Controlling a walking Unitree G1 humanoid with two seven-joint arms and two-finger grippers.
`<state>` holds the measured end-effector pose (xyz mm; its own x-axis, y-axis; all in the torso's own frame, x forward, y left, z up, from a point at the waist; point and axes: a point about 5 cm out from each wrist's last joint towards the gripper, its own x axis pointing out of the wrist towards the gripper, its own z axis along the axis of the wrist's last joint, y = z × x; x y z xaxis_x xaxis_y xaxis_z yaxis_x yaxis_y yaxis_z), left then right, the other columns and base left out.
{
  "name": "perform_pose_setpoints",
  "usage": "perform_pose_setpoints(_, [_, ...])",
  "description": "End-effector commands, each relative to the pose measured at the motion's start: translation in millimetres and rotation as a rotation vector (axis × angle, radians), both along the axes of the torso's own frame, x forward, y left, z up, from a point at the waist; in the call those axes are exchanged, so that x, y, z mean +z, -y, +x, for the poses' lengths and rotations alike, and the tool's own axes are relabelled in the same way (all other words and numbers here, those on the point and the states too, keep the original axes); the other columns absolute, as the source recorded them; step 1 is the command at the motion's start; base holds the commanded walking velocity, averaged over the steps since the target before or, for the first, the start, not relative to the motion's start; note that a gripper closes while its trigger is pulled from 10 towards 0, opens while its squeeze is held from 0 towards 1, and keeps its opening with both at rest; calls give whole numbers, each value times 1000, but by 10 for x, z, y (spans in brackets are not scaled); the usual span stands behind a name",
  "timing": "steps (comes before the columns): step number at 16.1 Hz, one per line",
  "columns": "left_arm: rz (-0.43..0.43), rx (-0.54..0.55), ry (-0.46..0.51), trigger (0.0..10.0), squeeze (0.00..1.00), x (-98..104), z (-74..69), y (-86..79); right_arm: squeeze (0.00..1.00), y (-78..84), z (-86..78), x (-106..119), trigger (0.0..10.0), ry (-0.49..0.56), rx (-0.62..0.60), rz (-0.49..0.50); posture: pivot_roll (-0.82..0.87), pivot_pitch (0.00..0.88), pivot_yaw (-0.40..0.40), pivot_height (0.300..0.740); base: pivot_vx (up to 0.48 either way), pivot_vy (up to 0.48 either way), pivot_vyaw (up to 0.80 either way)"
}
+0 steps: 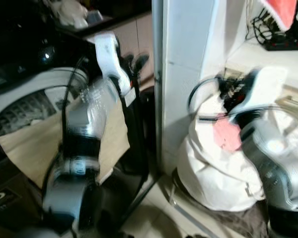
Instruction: Clothes washing
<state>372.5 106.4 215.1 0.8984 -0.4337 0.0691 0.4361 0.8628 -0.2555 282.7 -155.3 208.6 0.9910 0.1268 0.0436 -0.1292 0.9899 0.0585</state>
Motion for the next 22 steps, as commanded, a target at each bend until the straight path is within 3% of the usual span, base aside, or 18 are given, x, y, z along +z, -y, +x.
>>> perform_pose_setpoints(1, [28, -27, 63, 10000, 0, 38, -92, 66, 0, -53, -26, -103, 10000, -27, 33, -22, -143, 0, 113, 740, 0, 0, 0])
perform_pose_setpoints(2, [33, -39, 67, 10000, 0, 27, -119, 83, 0, -54, -40, -120, 10000, -30, 37, -21, -138, 0, 106, 740, 0, 0, 0])
perform_pose_setpoints(3, [67, -8, 132, 10000, 0, 43, -194, 69, 0, -90, -81, -111, 10000, -2, 75, -40, -132, 0, 93, 740, 0, 0, 0])
perform_pose_setpoints(4, [50, -26, 190, 10000, 0, 91, -298, 73, 0, -123, -106, -79, 10000, 26, 107, -39, -130, 0, 84, 740, 0, 0, 425])
perform_pose_setpoints(5, [22, -20, 198, 10000, 0, 121, -365, 72, 0, -147, -118, -31, 10000, 50, 132, -24, -128, 0, 76, 740, 0, 0, 800])
perform_pose_setpoints(6, [-62, -60, 159, 10000, 0, 110, -444, 83, 0, -172, -126, 24, 10000, 79, 161, -16, -130, 0, 69, 740, 0, 0, 800])
perform_pose_setpoints(9, [-28, -49, 219, 10000, 0, 91, -554, 53, 0, -200, -132, 109, 10000, 136, 195, -7, -129, 0, 77, 740, 0, 0, 800])
perform_pose_setpoints(11, [-12, -42, 220, 10000, 0, 114, -611, 113, 0, -181, -149, 122, 10000, 154, 169, 55, -124, 0, 76, 740, 0, 0, 800])
perform_pose_setpoints(19, [49, -34, 253, 10000, 0, 169, -624, 166, 0, -229, -149, 231, 10000, 209, 179, 124, -113, 0, 79, 740, 0, -468, 800])
perform_pose_setpoints(21, [54, -2, 255, 10000, 0, 150, -624, 135, 0, -235, -125, 209, 10000, 196, 187, 114, -98, 0, 64, 740, 0, -480, 800])
perform_pose_setpoints(22, [114, 62, 225, 10000, 0, 70, -601, 39, 0, -242, -84, 148, 10000, 155, 180, 116, -86, 0, 56, 740, 0, 0, 0])
